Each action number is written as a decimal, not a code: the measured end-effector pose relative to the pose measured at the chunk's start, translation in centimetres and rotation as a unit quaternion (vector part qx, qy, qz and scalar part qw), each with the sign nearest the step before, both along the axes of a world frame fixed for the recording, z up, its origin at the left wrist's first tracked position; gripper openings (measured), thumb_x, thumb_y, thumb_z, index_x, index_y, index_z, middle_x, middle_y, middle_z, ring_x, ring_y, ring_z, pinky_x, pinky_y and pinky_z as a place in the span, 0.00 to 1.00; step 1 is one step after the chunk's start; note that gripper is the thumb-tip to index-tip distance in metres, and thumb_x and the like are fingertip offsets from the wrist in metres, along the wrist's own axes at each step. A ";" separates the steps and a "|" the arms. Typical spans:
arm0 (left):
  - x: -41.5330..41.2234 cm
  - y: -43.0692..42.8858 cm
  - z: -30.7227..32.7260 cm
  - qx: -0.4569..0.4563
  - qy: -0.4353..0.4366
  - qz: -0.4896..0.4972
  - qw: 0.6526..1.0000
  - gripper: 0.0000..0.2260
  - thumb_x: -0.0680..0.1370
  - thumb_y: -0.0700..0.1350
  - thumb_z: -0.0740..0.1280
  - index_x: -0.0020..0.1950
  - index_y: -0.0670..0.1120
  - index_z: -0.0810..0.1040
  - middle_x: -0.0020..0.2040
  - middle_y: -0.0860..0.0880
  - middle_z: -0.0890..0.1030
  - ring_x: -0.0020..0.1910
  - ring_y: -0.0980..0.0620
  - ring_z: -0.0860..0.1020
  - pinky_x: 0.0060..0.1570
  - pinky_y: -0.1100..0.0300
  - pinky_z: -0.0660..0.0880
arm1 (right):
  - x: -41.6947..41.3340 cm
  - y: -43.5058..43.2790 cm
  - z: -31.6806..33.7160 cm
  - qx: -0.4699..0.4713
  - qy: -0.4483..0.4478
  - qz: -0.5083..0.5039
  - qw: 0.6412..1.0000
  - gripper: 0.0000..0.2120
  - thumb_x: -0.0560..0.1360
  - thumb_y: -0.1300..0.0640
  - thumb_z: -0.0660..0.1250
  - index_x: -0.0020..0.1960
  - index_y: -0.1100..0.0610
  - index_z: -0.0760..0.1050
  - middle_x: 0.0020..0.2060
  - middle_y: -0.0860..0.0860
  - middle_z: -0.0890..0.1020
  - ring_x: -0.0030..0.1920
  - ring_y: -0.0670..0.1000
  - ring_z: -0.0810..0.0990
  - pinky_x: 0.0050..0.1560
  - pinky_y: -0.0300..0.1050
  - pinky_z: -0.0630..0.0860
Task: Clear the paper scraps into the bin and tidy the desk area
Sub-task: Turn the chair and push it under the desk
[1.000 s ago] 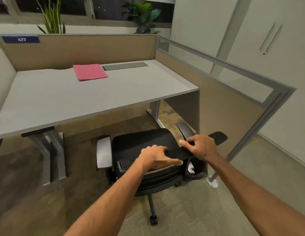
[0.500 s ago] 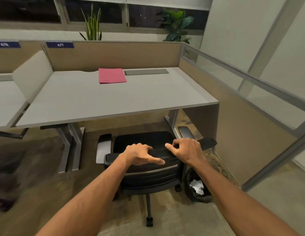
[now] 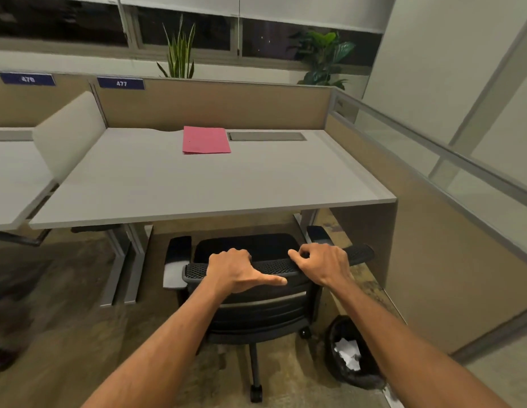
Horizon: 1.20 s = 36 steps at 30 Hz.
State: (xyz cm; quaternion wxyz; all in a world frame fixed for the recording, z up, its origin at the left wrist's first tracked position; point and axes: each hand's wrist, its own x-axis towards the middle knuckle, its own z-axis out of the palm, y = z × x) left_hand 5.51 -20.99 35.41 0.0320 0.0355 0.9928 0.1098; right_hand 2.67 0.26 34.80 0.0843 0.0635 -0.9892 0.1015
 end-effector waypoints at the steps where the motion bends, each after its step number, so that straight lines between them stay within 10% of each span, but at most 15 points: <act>1: -0.5 -0.2 0.1 -0.002 0.017 0.002 1.000 0.43 0.48 0.87 0.49 0.35 0.50 0.72 0.31 0.51 0.82 0.32 0.53 0.79 0.31 0.60 0.64 | -0.5 -0.3 0.0 0.008 -0.002 -0.013 1.000 0.26 0.73 0.30 0.52 0.42 0.46 0.81 0.27 0.42 0.74 0.31 0.42 0.71 0.37 0.40 0.66; 20: -9.1 -5.8 0.3 0.021 0.024 0.044 0.999 0.37 0.62 0.82 0.44 0.26 0.49 0.68 0.27 0.51 0.75 0.32 0.49 0.78 0.48 0.47 0.77 | -10.9 -6.1 -0.6 0.063 -0.055 -0.028 0.996 0.32 0.73 0.28 0.45 0.42 0.45 0.83 0.28 0.43 0.76 0.33 0.47 0.73 0.47 0.49 0.70; 25: -10.7 -6.3 0.0 -0.030 -0.019 0.134 0.990 0.42 0.62 0.82 0.39 0.31 0.48 0.76 0.36 0.49 0.80 0.48 0.46 0.79 0.67 0.32 0.56 | -12.9 -7.1 -0.7 0.073 -0.058 -0.030 0.995 0.34 0.71 0.27 0.44 0.40 0.45 0.83 0.26 0.43 0.74 0.30 0.46 0.71 0.46 0.49 0.70; 36: -14.2 -7.3 -0.5 -0.014 0.014 0.117 0.993 0.37 0.64 0.81 0.43 0.31 0.49 0.72 0.38 0.49 0.82 0.42 0.48 0.79 0.62 0.37 0.65 | -15.6 -8.3 0.2 0.074 -0.051 -0.016 0.996 0.34 0.72 0.28 0.47 0.37 0.49 0.83 0.25 0.44 0.73 0.28 0.44 0.67 0.44 0.46 0.67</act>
